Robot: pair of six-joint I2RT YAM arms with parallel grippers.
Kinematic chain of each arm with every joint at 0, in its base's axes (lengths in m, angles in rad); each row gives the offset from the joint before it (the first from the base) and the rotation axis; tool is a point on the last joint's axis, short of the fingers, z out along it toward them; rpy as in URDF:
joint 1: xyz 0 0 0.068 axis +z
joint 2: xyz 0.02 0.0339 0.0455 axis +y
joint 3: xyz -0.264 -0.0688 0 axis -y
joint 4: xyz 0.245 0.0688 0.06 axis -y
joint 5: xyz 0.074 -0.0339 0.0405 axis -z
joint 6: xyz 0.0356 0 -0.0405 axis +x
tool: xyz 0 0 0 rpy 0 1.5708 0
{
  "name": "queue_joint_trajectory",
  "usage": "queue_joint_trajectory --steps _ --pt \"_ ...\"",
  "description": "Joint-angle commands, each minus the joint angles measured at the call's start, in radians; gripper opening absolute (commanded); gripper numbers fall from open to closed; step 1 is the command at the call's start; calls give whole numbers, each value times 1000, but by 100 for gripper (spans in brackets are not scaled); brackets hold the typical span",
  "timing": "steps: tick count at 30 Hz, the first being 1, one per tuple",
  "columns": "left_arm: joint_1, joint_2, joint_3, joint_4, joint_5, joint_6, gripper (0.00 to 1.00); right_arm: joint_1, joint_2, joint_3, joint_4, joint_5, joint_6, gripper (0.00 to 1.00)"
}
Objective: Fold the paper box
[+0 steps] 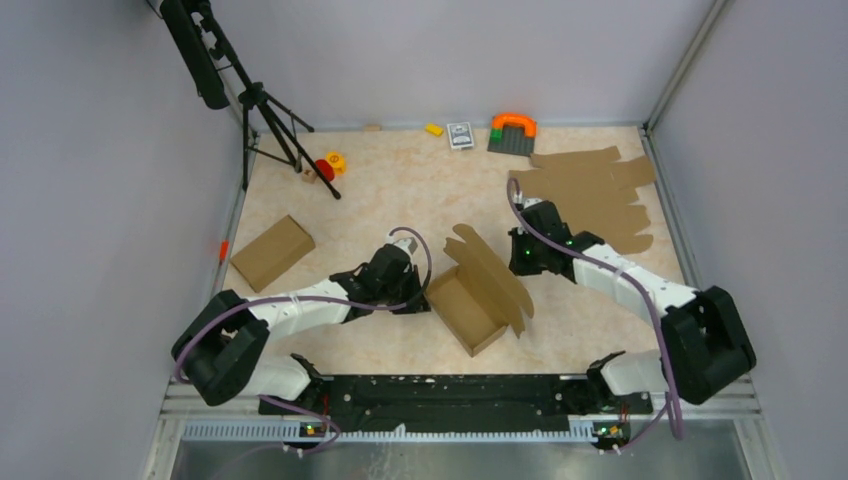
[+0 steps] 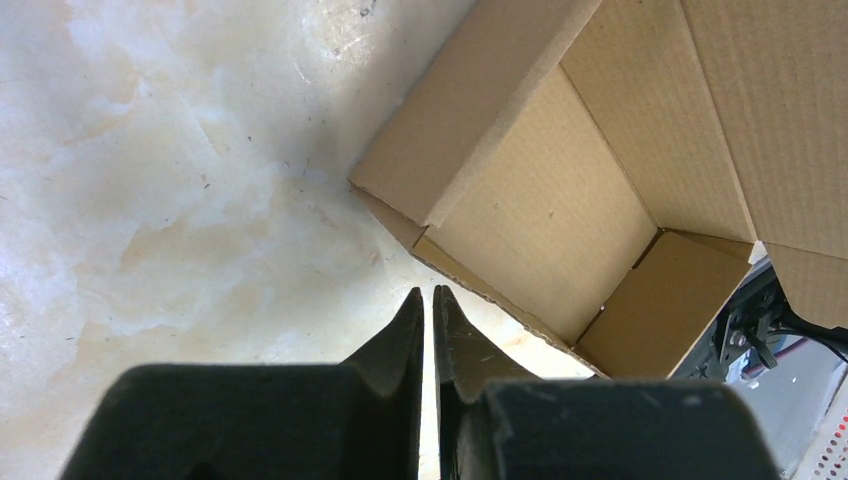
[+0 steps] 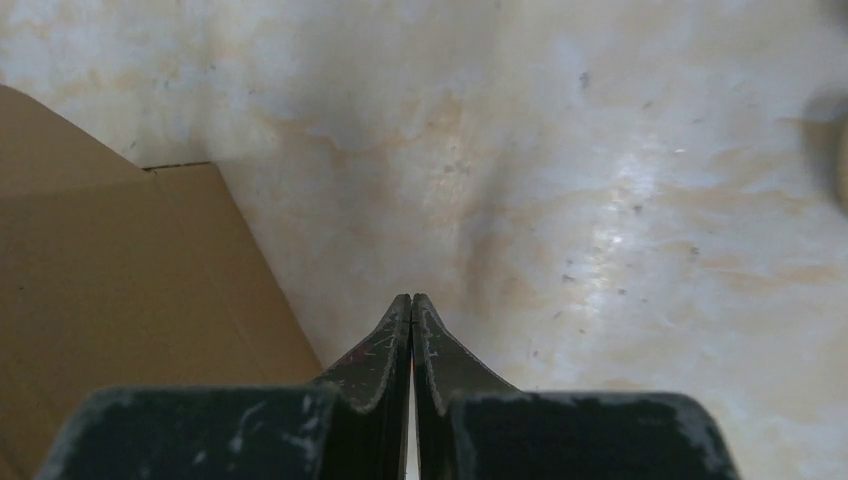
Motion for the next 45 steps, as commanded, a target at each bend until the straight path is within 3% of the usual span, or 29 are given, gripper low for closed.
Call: queue_joint_trajectory --steps 1,4,10,22,45 --pt "2 17 40 24 2 25 6 -14 85 -5 194 -225 -5 0" --pt "3 27 44 34 16 34 6 -14 178 -8 264 -354 2 0" --pt "2 45 49 57 42 40 6 -2 269 -27 340 -439 41 0" --pt "2 110 102 56 67 55 6 164 357 58 306 -362 47 0" --pt "1 130 130 39 56 64 5 192 328 84 188 -222 31 0"
